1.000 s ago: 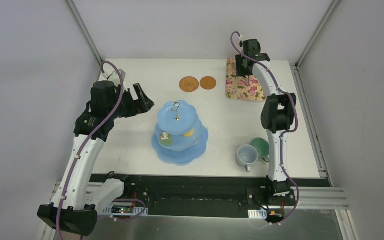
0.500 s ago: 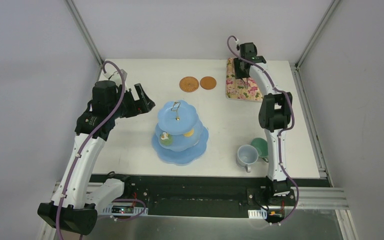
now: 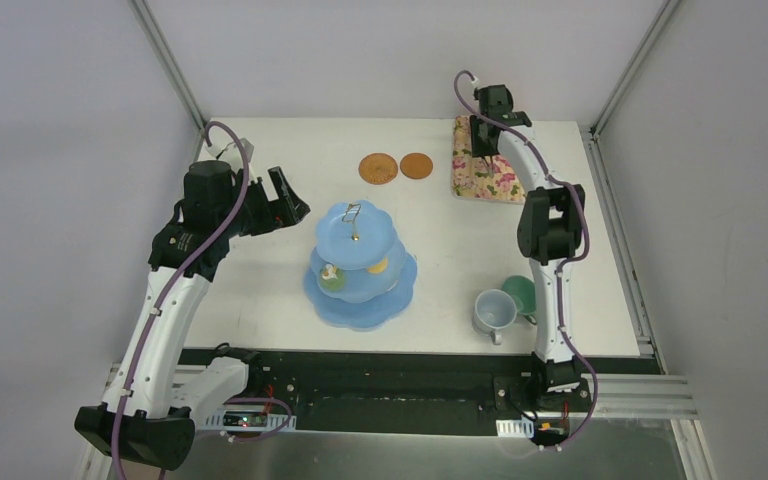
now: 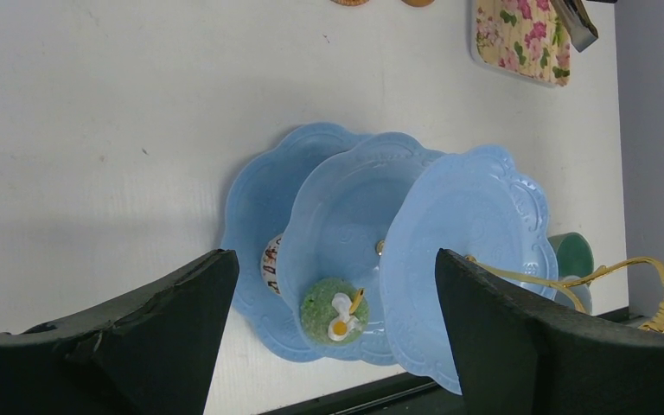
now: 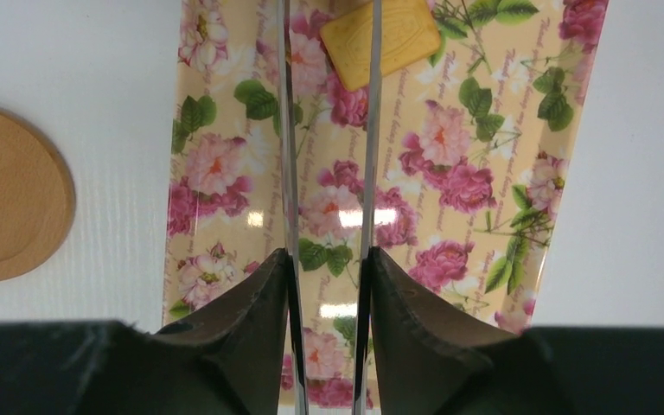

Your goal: Serve the afternoon tea

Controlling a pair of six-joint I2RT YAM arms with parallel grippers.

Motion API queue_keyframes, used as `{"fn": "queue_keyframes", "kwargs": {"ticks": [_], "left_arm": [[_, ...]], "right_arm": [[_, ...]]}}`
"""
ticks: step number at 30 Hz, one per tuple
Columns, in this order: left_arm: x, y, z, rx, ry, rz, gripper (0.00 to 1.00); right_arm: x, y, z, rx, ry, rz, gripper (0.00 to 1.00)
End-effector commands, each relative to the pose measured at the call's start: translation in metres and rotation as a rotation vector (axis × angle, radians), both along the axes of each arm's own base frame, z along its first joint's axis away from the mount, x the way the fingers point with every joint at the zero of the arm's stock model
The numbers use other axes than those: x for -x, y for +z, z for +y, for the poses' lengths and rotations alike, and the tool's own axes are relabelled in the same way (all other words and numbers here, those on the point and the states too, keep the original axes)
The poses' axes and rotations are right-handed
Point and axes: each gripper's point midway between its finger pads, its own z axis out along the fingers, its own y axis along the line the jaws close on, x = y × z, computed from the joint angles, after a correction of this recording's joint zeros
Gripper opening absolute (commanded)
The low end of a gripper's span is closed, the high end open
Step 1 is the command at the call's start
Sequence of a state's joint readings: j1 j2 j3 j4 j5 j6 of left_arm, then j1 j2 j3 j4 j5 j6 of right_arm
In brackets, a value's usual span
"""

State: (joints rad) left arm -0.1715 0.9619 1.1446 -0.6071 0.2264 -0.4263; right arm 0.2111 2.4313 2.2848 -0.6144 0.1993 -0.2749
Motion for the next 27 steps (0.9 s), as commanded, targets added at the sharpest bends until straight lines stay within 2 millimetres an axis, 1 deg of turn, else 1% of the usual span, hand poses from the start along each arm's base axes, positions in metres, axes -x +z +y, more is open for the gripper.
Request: {"fn": "queue_keyframes", "kwargs": {"ticks": [1,2,5,7,10,12,14,15,18,20,22,24,27], "left_arm": [[-0.001,0.024,-0.002,0.008,-0.007,-0.069,0.88],[-0.001,0.024,-0.003,0.01,-0.007,-0.071,0.88],[-0.001,0.028,-0.003,0.014,-0.007,-0.083,0.88],[0.0,0.028,-0.003,0.02,-0.006,-0.085,0.88],[0.003,0.03,-0.004,0.028,-0.009,-0.09,0.88],[0.005,0.03,-0.004,0.03,-0.008,-0.09,0.88],[0.007,0.031,-0.004,0.035,-0.01,-0.089,0.88],[0.007,0.031,-0.004,0.038,-0.01,-0.09,0.88],[0.007,0.034,-0.006,0.05,-0.014,-0.091,0.88],[0.008,0.035,-0.006,0.054,-0.014,-0.089,0.88],[0.01,0.035,-0.007,0.058,-0.014,-0.083,0.88],[0.011,0.035,-0.007,0.064,-0.016,-0.077,0.88],[0.014,0.037,-0.009,0.071,-0.021,-0.075,0.88]], "right_arm": [[0.023,0.088,-0.01,-0.059,-0.096,-0.119,0.32],[0.034,0.103,-0.012,-0.088,-0.112,-0.132,0.32],[0.071,0.116,-0.017,-0.238,-0.153,-0.101,0.32],[0.1,0.121,-0.016,-0.378,-0.176,-0.065,0.32],[0.14,0.124,-0.004,-0.594,-0.145,-0.008,0.32],[0.166,0.124,0.014,-0.703,-0.053,0.025,0.32],[0.188,0.122,0.028,-0.758,0.027,0.04,0.32],[0.196,0.119,0.031,-0.779,0.043,0.047,0.31],[0.217,0.134,0.052,-0.844,0.17,0.032,0.3],[0.229,0.146,0.069,-0.823,0.267,0.005,0.3],[0.239,0.151,0.086,-0.793,0.343,-0.01,0.29],[0.246,0.153,0.099,-0.786,0.39,-0.016,0.29],[0.257,0.15,0.118,-0.796,0.442,0.019,0.29]]}}
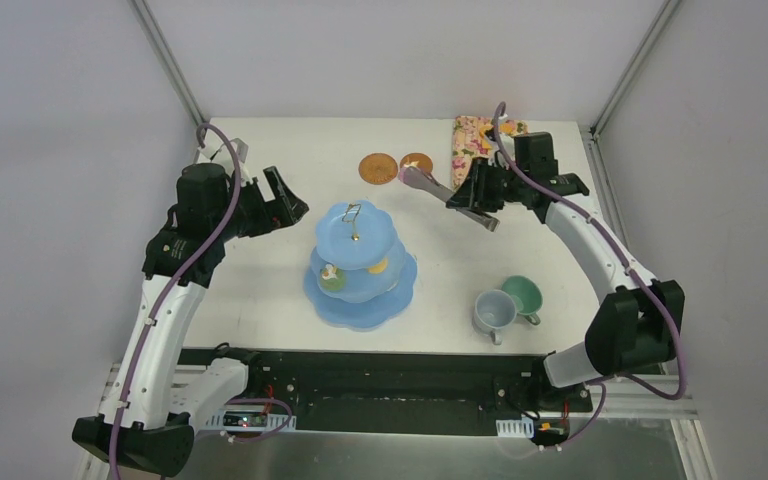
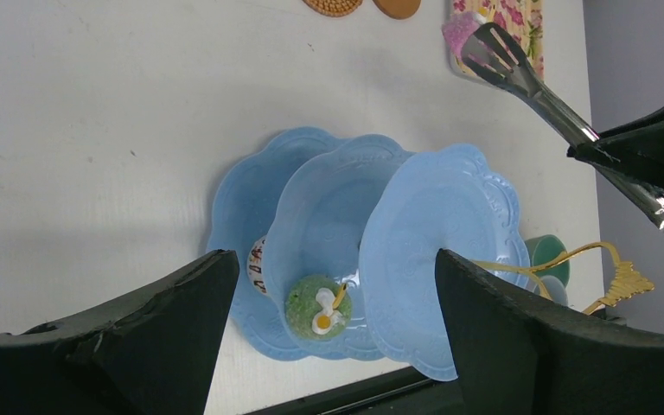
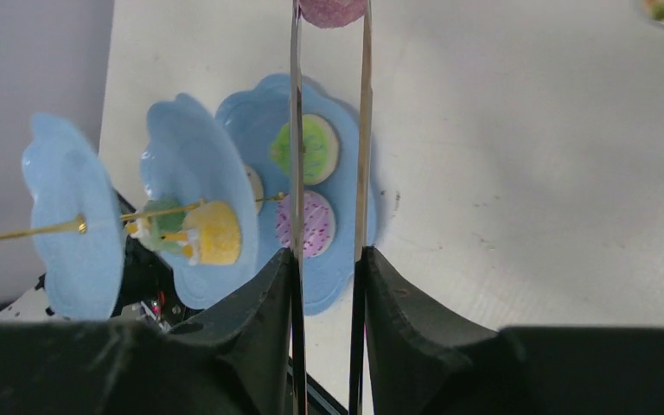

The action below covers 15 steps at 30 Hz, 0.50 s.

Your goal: Serve the afternoon tea

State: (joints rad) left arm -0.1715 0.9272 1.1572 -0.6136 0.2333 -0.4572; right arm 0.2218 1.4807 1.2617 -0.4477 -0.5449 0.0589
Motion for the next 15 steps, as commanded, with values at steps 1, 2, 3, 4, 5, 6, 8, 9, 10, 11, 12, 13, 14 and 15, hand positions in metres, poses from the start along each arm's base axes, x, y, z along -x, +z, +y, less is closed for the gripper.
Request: {"fn": "queue_keyframes", "kwargs": {"ticks": [1,2,3,4,5,6,8,9,10,11,12,13,14,15], "left_arm": [[0.007,0.023,-0.007,0.034,-0.03,-0.045,0.88],[0.007,0.023,-0.007,0.035,-0.03,-0.043,0.88],[0.008,0.025,-0.008,0.036,-0.033,-0.045,0.87],[0.008,0.025,-0.008,0.037,-0.033,-0.043,0.87],[0.008,0.025,-0.008,0.039,-0.034,-0.044,0.87],[0.008,0.026,-0.008,0.04,-0.033,-0.043,0.87],[0.009,0.026,-0.009,0.044,-0.034,-0.041,0.87],[0.009,0.026,-0.009,0.045,-0.034,-0.041,0.87],[0.009,0.025,-0.009,0.046,-0.033,-0.039,0.87],[0.01,0.025,-0.009,0.047,-0.033,-0.038,0.87],[0.01,0.025,-0.009,0.049,-0.032,-0.038,0.87],[0.011,0.024,-0.009,0.049,-0.031,-0.037,0.87],[0.011,0.023,-0.008,0.05,-0.029,-0.034,0.87],[0.011,0.022,-0.009,0.051,-0.03,-0.033,0.87]], "right_arm": [[0.013,0.042,0.032,-0.077,0.141,-0.157,0.29],[0.018,0.043,0.039,-0.092,0.164,-0.149,0.29],[0.024,0.044,0.045,-0.107,0.186,-0.141,0.29],[0.03,0.045,0.05,-0.12,0.204,-0.134,0.29],[0.036,0.046,0.055,-0.136,0.221,-0.127,0.29],[0.042,0.046,0.058,-0.148,0.236,-0.118,0.29],[0.054,0.046,0.063,-0.167,0.255,-0.096,0.29],[0.059,0.046,0.063,-0.177,0.26,-0.086,0.29],[0.065,0.047,0.064,-0.187,0.265,-0.079,0.29],[0.071,0.049,0.063,-0.196,0.265,-0.078,0.29],[0.076,0.05,0.062,-0.205,0.266,-0.072,0.29],[0.081,0.051,0.061,-0.214,0.264,-0.07,0.29],[0.088,0.054,0.06,-0.225,0.267,-0.072,0.29],[0.093,0.055,0.059,-0.232,0.266,-0.064,0.29]]}}
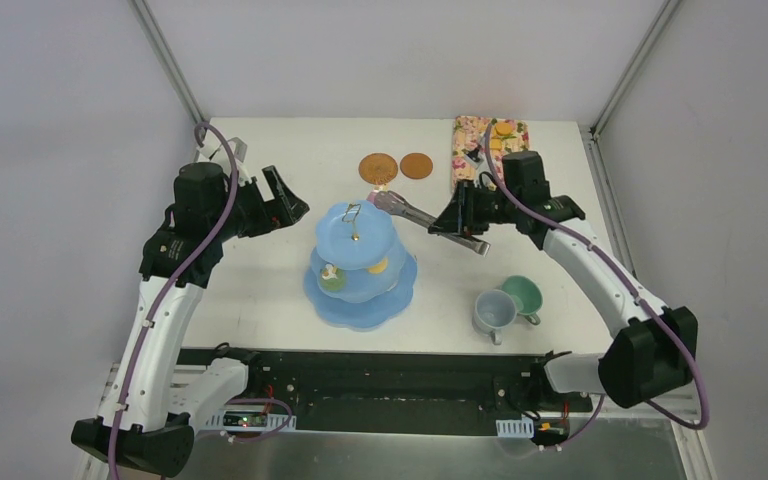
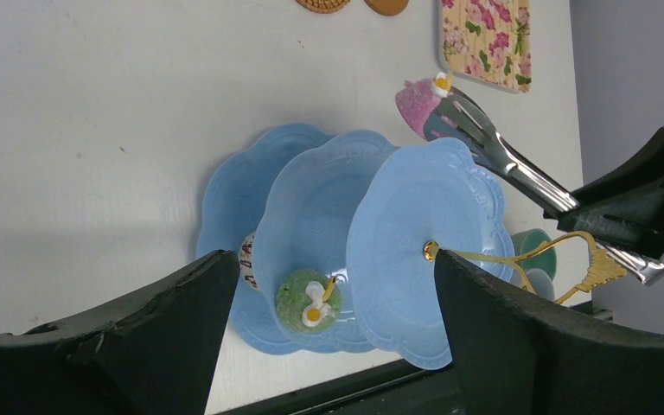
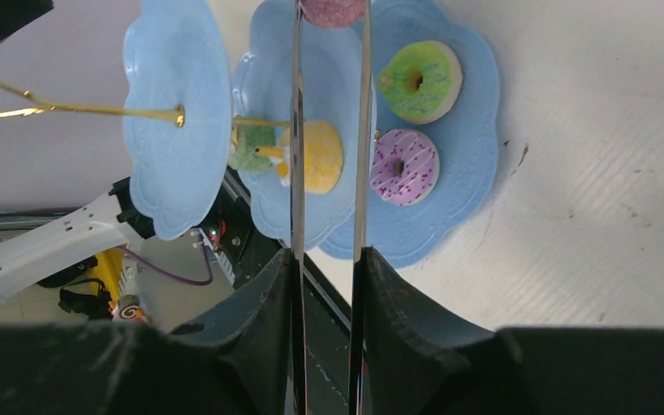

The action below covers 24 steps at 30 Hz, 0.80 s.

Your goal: Serve the afternoon tea

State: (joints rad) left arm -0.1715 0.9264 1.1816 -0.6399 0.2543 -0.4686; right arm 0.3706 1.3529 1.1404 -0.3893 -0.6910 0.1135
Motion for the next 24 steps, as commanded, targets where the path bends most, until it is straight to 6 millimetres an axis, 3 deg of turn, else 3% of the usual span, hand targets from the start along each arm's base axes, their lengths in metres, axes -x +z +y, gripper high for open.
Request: {"fn": "queue_keyframes", "kwargs": {"ticks": [1,13,24], "left_arm": [[0.006,0.016,-0.006,0.035,-0.017,-0.037,0.87],[0.003,0.012,-0.012,0.061,-0.034,-0.022,0.87],[0.003,0.009,-0.014,0.071,-0.042,-0.01,0.86]], "right_arm": [[0.027,0.039,0.001,-0.107,0.033,-0.059,0.29],[0.069,0.022,-0.006,-0.135,0.061,0.045,0.29],[0.082,0.015,-0.003,-0.156,0.08,0.06,0.3]]}}
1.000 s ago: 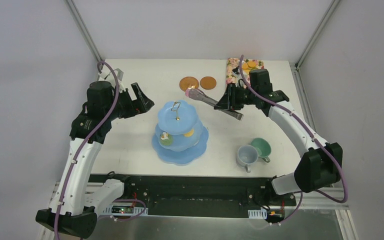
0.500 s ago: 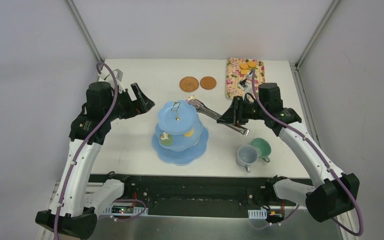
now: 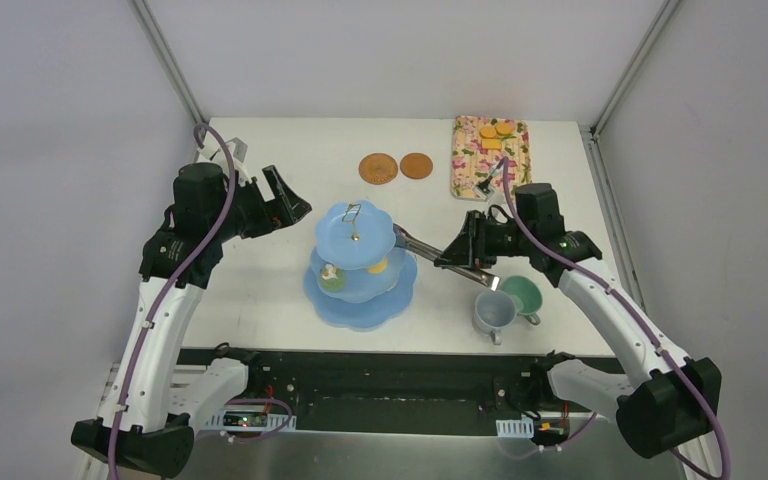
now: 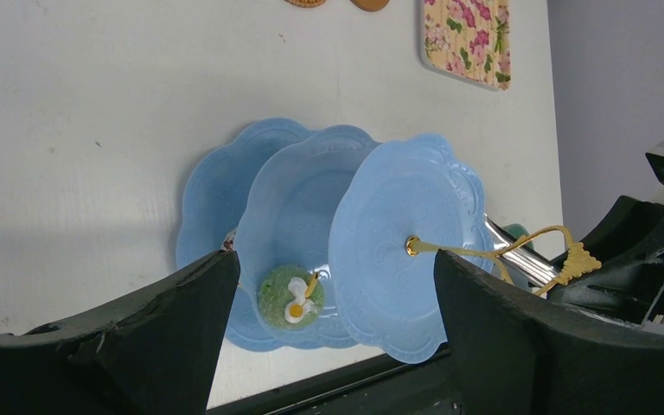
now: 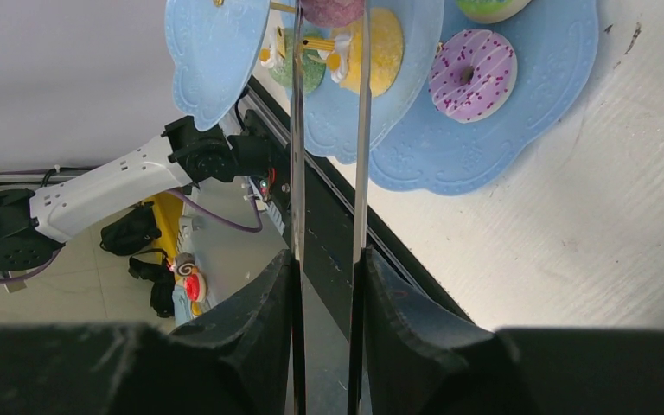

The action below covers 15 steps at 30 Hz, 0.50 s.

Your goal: Serve the afternoon tea

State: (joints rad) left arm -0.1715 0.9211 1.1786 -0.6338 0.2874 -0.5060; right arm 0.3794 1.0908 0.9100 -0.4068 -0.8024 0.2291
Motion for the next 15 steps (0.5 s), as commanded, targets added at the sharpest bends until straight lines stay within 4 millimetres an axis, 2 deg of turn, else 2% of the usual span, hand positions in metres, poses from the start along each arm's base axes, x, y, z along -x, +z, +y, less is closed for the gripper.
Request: {"fn": "queue_keyframes", "kwargs": {"ticks": [1,15], "left_arm": [[0.0,0.006,-0.008,0.025,-0.03,-0.018,0.86],[0.001,0.008,-0.006,0.025,-0.018,-0.021,0.86]], "right_arm": [[0.002,0.015,0.009,-0.051,0.035,-0.061,0.3],[-0.021,-0.005,0.034,0.033,0.026,-0.141,0.35]]}}
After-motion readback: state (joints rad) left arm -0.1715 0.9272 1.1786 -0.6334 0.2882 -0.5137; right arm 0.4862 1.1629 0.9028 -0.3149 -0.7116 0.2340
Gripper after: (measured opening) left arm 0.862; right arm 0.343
